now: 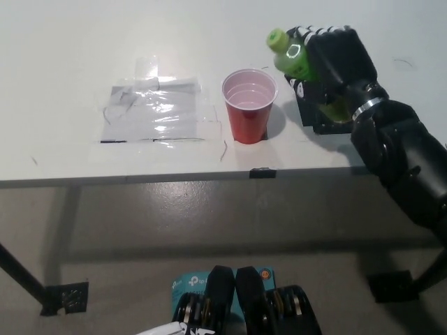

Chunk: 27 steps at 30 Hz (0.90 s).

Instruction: The robot uses its right hand to pick up a bottle kept in the middle of the desk and tilt it into a cup kept next to it to pour water out

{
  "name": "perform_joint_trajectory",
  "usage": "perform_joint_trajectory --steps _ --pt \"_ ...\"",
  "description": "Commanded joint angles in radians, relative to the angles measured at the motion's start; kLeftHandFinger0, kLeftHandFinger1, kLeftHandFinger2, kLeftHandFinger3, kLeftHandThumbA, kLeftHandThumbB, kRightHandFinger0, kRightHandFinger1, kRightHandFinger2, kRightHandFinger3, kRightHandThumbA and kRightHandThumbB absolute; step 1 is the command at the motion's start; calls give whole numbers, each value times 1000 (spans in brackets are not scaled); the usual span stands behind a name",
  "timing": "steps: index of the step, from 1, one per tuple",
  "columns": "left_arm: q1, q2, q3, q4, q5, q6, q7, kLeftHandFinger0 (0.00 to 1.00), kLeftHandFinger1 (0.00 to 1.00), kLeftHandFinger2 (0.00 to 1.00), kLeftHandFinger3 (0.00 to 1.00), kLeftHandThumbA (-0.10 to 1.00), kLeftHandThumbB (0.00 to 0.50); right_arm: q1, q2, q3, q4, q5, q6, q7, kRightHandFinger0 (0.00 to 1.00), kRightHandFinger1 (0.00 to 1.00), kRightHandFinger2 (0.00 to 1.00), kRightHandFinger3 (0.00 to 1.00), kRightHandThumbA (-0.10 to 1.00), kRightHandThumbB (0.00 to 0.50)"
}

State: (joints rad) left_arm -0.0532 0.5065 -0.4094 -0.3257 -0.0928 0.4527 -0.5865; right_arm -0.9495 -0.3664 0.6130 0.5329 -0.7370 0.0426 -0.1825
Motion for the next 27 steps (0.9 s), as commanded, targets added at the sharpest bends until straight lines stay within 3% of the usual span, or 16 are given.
perform_joint_trajectory --steps 1,5,9,14,16,22,24,27 --pt "-5 28 9 -18 0 17 -17 1000 1000 1000 1000 412 500 -62 -34 22 -38 -115 -61 -4 0 0 72 371 10 180" --pt "-5 31 11 -22 3 16 -18 1000 1000 1000 1000 405 500 -70 -39 37 -31 -144 -81 -3 0 0 69 380 5 197" --pt "-6 31 10 -18 4 8 -18 1000 1000 1000 1000 413 500 -85 -60 55 -43 -192 -88 37 0 23 119 401 37 166" --pt "-6 30 11 -21 2 14 -18 1000 1000 1000 1000 408 500 -102 -78 68 -21 -237 -144 -11 0 0 93 387 -44 173" --pt "-8 32 7 -22 7 15 -18 1000 1000 1000 1000 418 500 -111 -86 77 -19 -260 -151 -1 0 0 99 423 -45 143" --pt "0 38 17 -25 0 16 -17 1000 1000 1000 1000 400 500 -149 -105 102 -8 -337 -176 -16 0 0 136 438 -66 169" --pt "0 41 15 -27 1 17 -17 1000 1000 1000 1000 410 500 -165 -109 96 2 -339 -193 -16 0 0 108 425 -77 118" --pt "3 37 20 -22 -10 17 -14 1000 1000 1000 1000 377 500 -182 -110 90 9 -346 -207 -13 0 0 80 443 -35 137"
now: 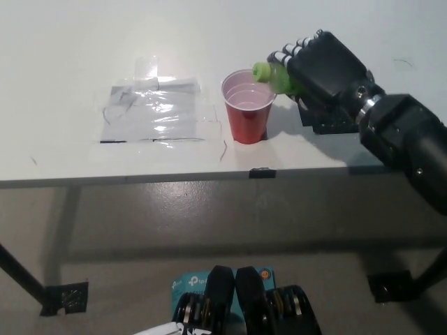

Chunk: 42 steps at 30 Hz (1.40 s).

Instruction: The robot uses its right hand to pick up a bottle kept in the middle of the desk and tilt it into a cup kept next to it to pour water out

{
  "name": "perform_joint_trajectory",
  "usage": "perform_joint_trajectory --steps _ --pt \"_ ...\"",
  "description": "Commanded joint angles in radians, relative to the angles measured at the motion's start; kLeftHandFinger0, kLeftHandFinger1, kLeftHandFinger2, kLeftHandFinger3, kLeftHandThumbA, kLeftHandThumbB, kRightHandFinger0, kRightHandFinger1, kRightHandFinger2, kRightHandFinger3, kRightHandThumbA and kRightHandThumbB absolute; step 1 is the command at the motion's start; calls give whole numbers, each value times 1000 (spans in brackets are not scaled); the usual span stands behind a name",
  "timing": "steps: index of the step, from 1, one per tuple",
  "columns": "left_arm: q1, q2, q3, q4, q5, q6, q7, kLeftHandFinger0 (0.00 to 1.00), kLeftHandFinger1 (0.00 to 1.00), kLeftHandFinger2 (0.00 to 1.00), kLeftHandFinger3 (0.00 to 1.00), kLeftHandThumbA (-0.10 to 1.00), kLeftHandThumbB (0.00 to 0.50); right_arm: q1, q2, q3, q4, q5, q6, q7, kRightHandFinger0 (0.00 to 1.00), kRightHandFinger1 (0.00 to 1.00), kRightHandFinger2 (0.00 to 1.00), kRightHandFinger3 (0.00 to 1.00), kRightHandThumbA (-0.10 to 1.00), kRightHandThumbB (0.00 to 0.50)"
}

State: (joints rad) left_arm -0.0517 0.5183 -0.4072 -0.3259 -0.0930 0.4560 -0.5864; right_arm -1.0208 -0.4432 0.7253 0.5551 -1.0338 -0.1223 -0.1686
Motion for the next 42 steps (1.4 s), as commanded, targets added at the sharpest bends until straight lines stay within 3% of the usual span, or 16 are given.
perform_joint_trajectory --steps 1,3,5,10,12,14,15,17,22,24,26,29,32,35,38,42 --pt "4 30 14 -27 -3 7 -20 1000 1000 1000 1000 393 500 -114 -29 -21 -3 -61 -49 -53 0 0 72 412 -38 160" --pt "1 31 11 -26 -2 14 -18 1000 1000 1000 1000 404 500 -134 -22 -15 8 -86 -47 -67 0 0 55 392 -48 145" --pt "1 32 11 -27 1 14 -19 1000 1000 1000 1000 407 500 -142 -15 -18 11 -91 -49 -67 0 0 45 435 -71 164" --pt "0 30 9 -29 -3 11 -23 1000 1000 1000 1000 402 500 -155 -10 -13 9 -116 -50 -59 0 0 68 432 -100 205" --pt "0 32 7 -33 3 8 -23 1000 1000 1000 1000 408 500 -164 -13 3 19 -152 -46 -68 0 0 74 420 -90 170" --pt "2 31 9 -32 3 5 -21 1000 1000 1000 1000 407 500 -167 -17 9 28 -166 -55 -85 0 0 66 330 -100 182" --pt "1 32 7 -32 3 11 -20 1000 1000 1000 1000 415 500 -172 -22 19 37 -181 -62 -99 0 0 57 331 -100 178" --pt "2 31 8 -28 -2 14 -20 1000 1000 1000 1000 405 500 -173 -32 29 36 -197 -67 -78 0 0 60 308 -100 138" --pt "2 32 15 -26 -1 14 -16 1000 1000 1000 1000 393 500 -184 -41 44 58 -225 -94 -109 0 0 33 199 -97 156" --pt "4 31 17 -27 -4 14 -14 1000 1000 1000 1000 375 500 -184 -49 56 63 -249 -94 -130 0 0 22 265 -39 167" --pt "3 34 18 -31 -4 14 -14 1000 1000 1000 1000 385 500 -187 -57 63 62 -264 -96 -138 0 0 9 217 -25 164" --pt "0 37 15 -34 3 14 -16 1000 1000 1000 1000 407 500 -191 -72 73 56 -277 -117 -139 0 0 13 266 -6 213" --pt "-2 34 11 -32 2 14 -15 1000 1000 1000 1000 396 500 -197 -87 89 47 -308 -128 -154 0 0 0 250 23 186" --pt "-1 35 13 -33 1 14 -16 1000 1000 1000 1000 396 500 -205 -89 99 61 -324 -142 -187 0 0 0 234 17 192" --pt "0 38 11 -33 0 14 -18 1000 1000 1000 1000 406 500 -215 -96 100 67 -312 -183 -175 0 0 30 288 -10 181" --pt "-1 40 10 -34 -1 14 -22 1000 1000 1000 1000 408 500 -254 -98 138 130 -370 -189 -312 0 0 0 281 46 254"
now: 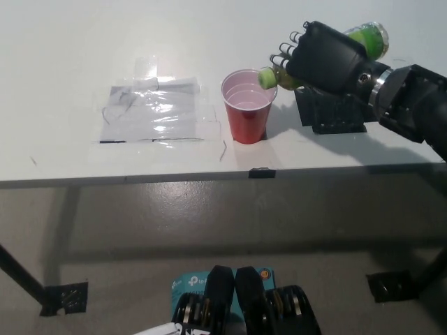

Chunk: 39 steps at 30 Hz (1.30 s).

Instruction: The robot uses its right hand to pick up a bottle kept in the middle of the desk and tilt it into a cup kept next to it to pour water out

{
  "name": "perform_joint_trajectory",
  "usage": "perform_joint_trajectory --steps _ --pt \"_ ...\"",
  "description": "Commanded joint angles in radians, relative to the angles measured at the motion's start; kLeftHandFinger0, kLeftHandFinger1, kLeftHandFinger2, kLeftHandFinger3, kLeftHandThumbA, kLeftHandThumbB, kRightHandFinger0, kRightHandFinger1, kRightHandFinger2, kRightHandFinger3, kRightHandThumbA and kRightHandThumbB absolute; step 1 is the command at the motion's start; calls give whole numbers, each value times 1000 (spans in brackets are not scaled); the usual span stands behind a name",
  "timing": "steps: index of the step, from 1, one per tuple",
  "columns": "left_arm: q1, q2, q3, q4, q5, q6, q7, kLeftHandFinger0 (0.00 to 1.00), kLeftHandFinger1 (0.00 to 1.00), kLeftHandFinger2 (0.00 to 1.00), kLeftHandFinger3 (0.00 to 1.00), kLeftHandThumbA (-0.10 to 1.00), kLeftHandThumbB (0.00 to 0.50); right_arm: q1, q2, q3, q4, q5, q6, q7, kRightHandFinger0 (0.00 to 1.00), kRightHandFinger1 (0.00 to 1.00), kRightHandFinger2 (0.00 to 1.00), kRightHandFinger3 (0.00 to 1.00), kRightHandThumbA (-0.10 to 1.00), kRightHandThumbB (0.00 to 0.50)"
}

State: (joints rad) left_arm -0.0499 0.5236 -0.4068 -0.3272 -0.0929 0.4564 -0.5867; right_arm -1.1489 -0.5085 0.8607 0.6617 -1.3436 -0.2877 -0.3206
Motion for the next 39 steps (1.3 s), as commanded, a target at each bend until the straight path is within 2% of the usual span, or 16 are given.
perform_joint_trajectory --steps 1,7,8,11,12,13,17,21,23,25,28,31,35,37,38,39 --pt "-3 34 10 -32 0 13 -23 1000 1000 1000 1000 406 500 -131 -30 4 32 -59 -24 -170 0 0 0 296 42 263" --pt "-6 34 8 -30 1 14 -25 1000 1000 1000 1000 394 500 -127 -2 -16 26 -35 3 -115 0 0 0 294 25 291" --pt "-3 33 11 -26 -12 14 -18 1000 1000 1000 1000 381 500 -127 2 -16 14 -40 16 -66 0 0 0 286 30 254" --pt "-8 37 7 -31 2 14 -23 1000 1000 1000 1000 408 500 -126 4 -24 5 -43 21 -68 0 0 0 243 18 251" --pt "-8 35 11 -31 -8 14 -28 1000 1000 1000 1000 390 500 -124 7 -31 3 -39 28 -55 0 0 0 78 3 242" --pt "-7 35 12 -31 -9 14 -28 1000 1000 1000 1000 389 500 -123 8 -33 2 -38 27 -53 0 0 0 68 2 242" --pt "-6 34 10 -32 1 13 -21 1000 1000 1000 1000 408 500 -126 4 -24 -1 -74 54 -25 0 0 0 70 84 261" --pt "-4 34 11 -28 -9 14 -19 1000 1000 1000 1000 388 500 -122 1 -22 -24 -90 61 35 0 0 0 192 109 258" --pt "-7 38 6 -32 5 14 -18 1000 1000 1000 1000 416 500 -128 1 -18 -23 -103 61 27 0 0 0 71 103 266" --pt "-7 38 7 -34 4 14 -20 1000 1000 1000 1000 414 500 -127 1 -19 -26 -107 59 47 0 0 0 86 96 234" --pt "-4 36 11 -32 -6 14 -19 1000 1000 1000 1000 395 500 -127 3 -22 -6 -105 47 1 0 0 0 3 48 259" --pt "-6 35 10 -33 4 10 -22 1000 1000 1000 1000 406 500 -128 2 -17 2 -119 54 -17 0 0 0 0 54 247" --pt "-5 36 9 -37 3 14 -20 1000 1000 1000 1000 400 500 -120 2 -25 -11 -122 65 8 0 0 13 106 88 234" --pt "-7 37 9 -35 -4 14 -25 1000 1000 1000 1000 390 500 -115 4 -37 -9 -110 63 3 0 0 0 10 61 222" --pt "-8 37 8 -35 -2 13 -26 1000 1000 1000 1000 397 500 -110 7 -52 -15 -88 58 20 0 0 2 68 43 209" --pt "-9 37 7 -33 -4 14 -27 1000 1000 1000 1000 407 500 -106 11 -70 -12 -61 51 19 0 0 4 16 15 170"
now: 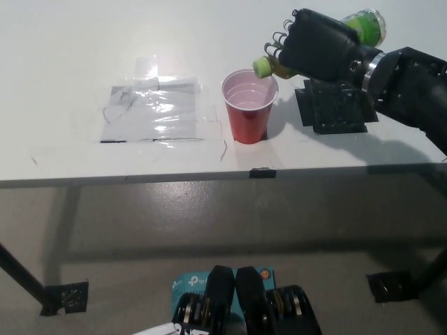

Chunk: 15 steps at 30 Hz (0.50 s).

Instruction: The robot uses its right hand to pick up a bottle kept in the middle of the desk and tilt it into a cup kept next to it to pour water out

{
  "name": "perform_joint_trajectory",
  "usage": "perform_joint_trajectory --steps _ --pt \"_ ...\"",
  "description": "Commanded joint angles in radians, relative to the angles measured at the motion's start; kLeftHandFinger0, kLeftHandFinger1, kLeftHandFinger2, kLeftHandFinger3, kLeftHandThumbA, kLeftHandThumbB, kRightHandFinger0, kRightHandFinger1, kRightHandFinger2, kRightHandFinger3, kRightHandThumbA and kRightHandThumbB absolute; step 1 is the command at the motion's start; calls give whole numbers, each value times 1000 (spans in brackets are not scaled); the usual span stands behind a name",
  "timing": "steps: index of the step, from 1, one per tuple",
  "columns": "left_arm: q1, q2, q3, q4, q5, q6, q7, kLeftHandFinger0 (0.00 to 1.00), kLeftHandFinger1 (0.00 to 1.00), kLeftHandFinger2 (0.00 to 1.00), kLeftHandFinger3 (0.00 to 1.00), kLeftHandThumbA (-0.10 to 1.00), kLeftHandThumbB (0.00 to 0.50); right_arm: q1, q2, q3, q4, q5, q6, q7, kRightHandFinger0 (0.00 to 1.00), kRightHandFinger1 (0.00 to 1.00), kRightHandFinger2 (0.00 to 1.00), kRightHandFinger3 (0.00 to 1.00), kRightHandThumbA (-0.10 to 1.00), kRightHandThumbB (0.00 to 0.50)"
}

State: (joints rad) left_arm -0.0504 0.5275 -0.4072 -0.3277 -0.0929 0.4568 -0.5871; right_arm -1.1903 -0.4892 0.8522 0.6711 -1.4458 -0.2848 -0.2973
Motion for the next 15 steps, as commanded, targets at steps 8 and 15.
perform_joint_trajectory --steps 8,15 --pt "-1 28 6 -30 -3 13 -20 1000 1000 1000 1000 418 500 2 52 -292 -33 248 94 70 0 0 25 225 -65 196" --pt "4 29 5 -35 -6 13 -18 1000 1000 1000 1000 402 500 69 140 -531 -110 452 259 299 0 0 105 428 -81 122"
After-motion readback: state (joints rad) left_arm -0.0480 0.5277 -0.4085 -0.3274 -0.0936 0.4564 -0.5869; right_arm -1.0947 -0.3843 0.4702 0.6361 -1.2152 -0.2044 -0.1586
